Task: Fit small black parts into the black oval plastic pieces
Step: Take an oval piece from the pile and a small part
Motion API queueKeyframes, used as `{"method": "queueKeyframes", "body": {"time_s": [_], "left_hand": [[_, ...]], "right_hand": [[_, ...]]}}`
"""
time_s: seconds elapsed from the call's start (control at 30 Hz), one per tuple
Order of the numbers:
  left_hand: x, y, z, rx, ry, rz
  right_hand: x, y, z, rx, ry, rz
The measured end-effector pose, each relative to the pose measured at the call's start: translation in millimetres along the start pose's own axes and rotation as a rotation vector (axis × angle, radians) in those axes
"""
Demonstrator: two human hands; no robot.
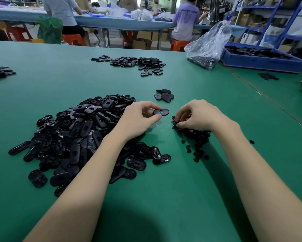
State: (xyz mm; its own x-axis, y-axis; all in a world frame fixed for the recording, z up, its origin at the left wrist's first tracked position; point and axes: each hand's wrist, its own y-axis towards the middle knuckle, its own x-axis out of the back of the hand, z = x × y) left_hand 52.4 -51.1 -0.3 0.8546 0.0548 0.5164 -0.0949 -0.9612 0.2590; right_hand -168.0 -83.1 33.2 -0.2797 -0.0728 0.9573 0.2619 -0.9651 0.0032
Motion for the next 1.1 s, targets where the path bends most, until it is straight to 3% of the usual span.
{"method": "queueKeyframes", "body": {"time_s": [0.5,0.6,0.83,1.1], "left_hand": [[-0.7,-1.3,-0.8,0.018,-0.036,0.012],[0.1,-1.5,-1.5,0.028,-0.039,0.003],[-0.3,-3.6,-4.1,0.043,-0.046,-0.004],[-0.2,-4.6,-4.4,0.030,-0.038,-0.005]], "right_hand": [[-5.8,-1.0,13.2,0.001,-0.048,-0.035],[-1.6,-1.8,11.0,-0.024,0.106,-0.075],[1.6,-2.3,12.3,-0.010,0.721,-0.072],[-5.4,0.5,18.3,-0.200,0.911,0.097]]}}
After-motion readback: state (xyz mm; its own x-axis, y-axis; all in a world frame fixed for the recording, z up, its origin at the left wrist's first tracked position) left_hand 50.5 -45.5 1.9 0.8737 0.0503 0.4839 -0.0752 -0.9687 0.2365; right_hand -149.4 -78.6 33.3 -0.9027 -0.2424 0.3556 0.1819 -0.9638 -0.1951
